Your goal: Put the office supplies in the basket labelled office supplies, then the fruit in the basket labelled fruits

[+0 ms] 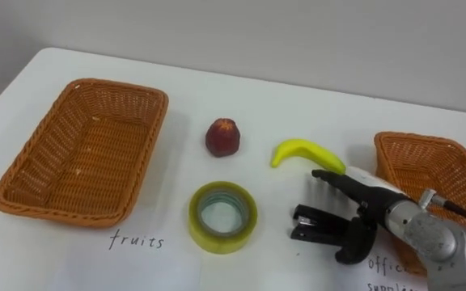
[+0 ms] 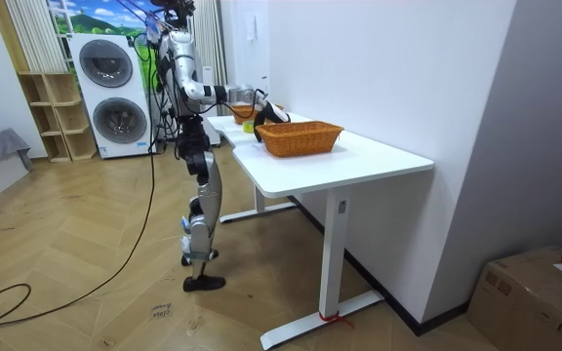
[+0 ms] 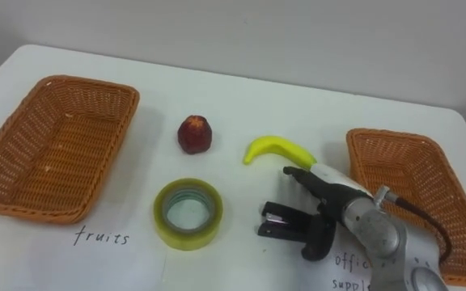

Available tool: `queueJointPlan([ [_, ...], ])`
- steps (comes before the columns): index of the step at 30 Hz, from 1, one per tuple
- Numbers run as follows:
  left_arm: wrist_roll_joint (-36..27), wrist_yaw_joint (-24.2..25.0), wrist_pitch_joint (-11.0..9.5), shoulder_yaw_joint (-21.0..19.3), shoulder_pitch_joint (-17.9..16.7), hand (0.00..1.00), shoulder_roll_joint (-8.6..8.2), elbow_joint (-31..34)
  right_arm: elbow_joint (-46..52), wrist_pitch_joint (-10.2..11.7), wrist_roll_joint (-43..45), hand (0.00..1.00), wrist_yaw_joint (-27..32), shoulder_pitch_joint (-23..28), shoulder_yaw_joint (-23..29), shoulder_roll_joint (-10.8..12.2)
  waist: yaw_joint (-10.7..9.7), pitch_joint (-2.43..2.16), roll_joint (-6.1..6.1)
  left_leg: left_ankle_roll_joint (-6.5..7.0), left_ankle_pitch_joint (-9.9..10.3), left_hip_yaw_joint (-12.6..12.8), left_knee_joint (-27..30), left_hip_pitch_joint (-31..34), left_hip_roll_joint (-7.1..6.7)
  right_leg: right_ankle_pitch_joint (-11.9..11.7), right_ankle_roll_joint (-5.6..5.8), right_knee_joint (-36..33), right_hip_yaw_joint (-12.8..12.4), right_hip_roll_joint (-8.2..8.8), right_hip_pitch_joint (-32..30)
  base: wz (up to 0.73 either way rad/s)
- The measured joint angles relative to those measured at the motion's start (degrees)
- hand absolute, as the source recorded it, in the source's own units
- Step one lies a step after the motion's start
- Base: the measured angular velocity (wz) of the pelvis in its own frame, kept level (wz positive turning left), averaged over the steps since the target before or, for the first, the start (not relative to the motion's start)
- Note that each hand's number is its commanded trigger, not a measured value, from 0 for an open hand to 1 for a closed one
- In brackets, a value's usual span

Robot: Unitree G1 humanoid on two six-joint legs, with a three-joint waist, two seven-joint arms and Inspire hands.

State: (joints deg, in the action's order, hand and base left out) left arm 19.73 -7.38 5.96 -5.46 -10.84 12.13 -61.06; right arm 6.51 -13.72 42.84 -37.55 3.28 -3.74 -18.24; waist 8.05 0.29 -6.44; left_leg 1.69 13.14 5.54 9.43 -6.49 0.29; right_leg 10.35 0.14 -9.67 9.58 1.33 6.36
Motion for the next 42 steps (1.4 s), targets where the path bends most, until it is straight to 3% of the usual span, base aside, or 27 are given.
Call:
queueJointPlan([
  [10, 0.1, -1.1, 0.6, 0.1, 0.1, 0.0, -0.13, -0.3, 1.7, -0.1, 0.2, 0.0, 0.5, 0.7, -1.6, 0.5, 0.0, 0.0, 0.15, 0.0, 0.0, 0.1, -0.1, -0.1, 0.04, 0.0, 0.0, 0.0, 0.0, 0.02, 0.0, 0.0],
  [24, 0.1, -1.1, 1.5, 1.4, 0.0, 0.0, -0.26, 0.1, 1.7, -1.4, 2.5, 0.0, -0.4, 0.7, -3.5, 0.9, -0.1, -0.45, -0.3, -0.01, 0.0, -0.3, 0.2, -0.2, 0.04, 0.0, 0.02, 0.0, 0.7, 0.08, 0.4, 0.0],
  [42, 0.1, -1.6, 1.7, 2.4, 0.1, 0.0, 0.06, 0.5, -0.4, -3.4, 3.3, 0.0, -2.7, -0.6, -5.2, 0.0, 0.1, -0.23, -1.44, 0.0, 0.0, -1.4, 0.2, -0.2, -0.08, -0.1, 0.07, 0.0, 1.3, 0.13, 0.9, 0.02],
])
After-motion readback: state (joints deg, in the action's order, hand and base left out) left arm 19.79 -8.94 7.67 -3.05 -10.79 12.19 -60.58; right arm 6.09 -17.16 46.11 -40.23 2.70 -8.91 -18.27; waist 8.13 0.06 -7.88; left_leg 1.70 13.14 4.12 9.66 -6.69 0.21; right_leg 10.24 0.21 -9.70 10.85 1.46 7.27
